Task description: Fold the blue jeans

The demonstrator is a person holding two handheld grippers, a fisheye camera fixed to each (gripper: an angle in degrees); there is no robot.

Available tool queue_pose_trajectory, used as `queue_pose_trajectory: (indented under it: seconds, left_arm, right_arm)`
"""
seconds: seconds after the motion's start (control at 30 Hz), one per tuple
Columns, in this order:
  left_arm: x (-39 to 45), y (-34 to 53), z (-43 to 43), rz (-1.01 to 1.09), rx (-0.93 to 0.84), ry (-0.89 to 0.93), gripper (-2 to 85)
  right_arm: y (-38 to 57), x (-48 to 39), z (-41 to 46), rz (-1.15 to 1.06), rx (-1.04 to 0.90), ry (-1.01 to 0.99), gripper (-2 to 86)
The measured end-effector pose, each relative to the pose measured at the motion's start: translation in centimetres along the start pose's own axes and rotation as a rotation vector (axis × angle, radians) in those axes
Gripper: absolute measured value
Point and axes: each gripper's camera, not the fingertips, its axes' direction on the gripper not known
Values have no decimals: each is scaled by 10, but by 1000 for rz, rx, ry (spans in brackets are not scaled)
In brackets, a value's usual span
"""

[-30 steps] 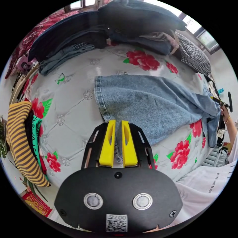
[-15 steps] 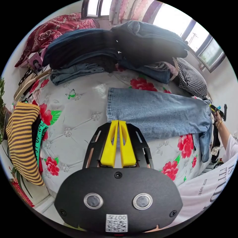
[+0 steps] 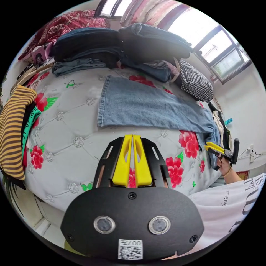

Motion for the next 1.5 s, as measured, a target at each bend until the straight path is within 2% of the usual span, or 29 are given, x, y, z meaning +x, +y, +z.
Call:
queue_pose_trajectory:
  seconds: [0.1, 0.17, 0.2, 0.27, 0.33, 0.4, 0.5, 0.6, 0.77, 0.83, 0.97, 1.03, 1.13, 1.23, 1.4, 1.5]
  left_arm:
    - [9, 16, 2, 66, -43, 58, -10]
    - [16, 27, -1, 130, -51, 86, -9]
    - [17, 29, -2, 142, -50, 91, -9]
    - [17, 40, -7, 180, -45, 134, -8]
    - [15, 50, -12, 202, -43, 175, -5]
    - [14, 61, -15, 234, -52, 224, 1]
    - [14, 81, -19, 294, -78, 296, 25]
    - [11, 100, -24, 332, -69, 344, 43]
    - [-28, 118, -32, 194, -57, 397, 42]
    - [-49, 124, -44, 131, -24, 379, 34]
    - [-102, 139, -74, -9, 54, 270, 13]
    - [-125, 149, -90, -122, 96, 198, 7]
    - [-144, 175, -108, -276, 158, 149, 14]
    - [-137, 204, -104, -383, 152, 151, 39]
    - [-113, 230, -69, -507, 86, 208, 71]
    - [-104, 221, -54, -522, 86, 238, 83]
  right_arm:
    - [-8, -7, 18, -61, -13, 68, 66]
    - [-14, 4, 19, 54, -53, 116, 42]
    - [-15, 9, 12, 76, -54, 69, 32]
    - [-7, 10, -18, 107, 63, 35, 22]
    - [7, 3, -52, 75, 163, -38, 15]
    - [34, -18, -101, -60, 310, -206, 10]
    - [58, -48, -143, -194, 418, -358, 8]
    - [45, -88, -139, -278, 471, -567, 9]
    - [-7, -183, -93, -526, 327, -861, 11]
    - [-12, -209, -87, -599, 285, -859, 15]
    - [-9, -223, -71, -625, 294, -703, 27]
    - [-1, -203, -61, -586, 308, -669, 30]
    - [23, -129, -48, -400, 363, -604, 35]
    - [61, -17, -35, -99, 366, -570, 42]
    - [204, 189, -8, 575, 397, -419, 64]
    - [278, 260, 12, 846, 429, -436, 73]
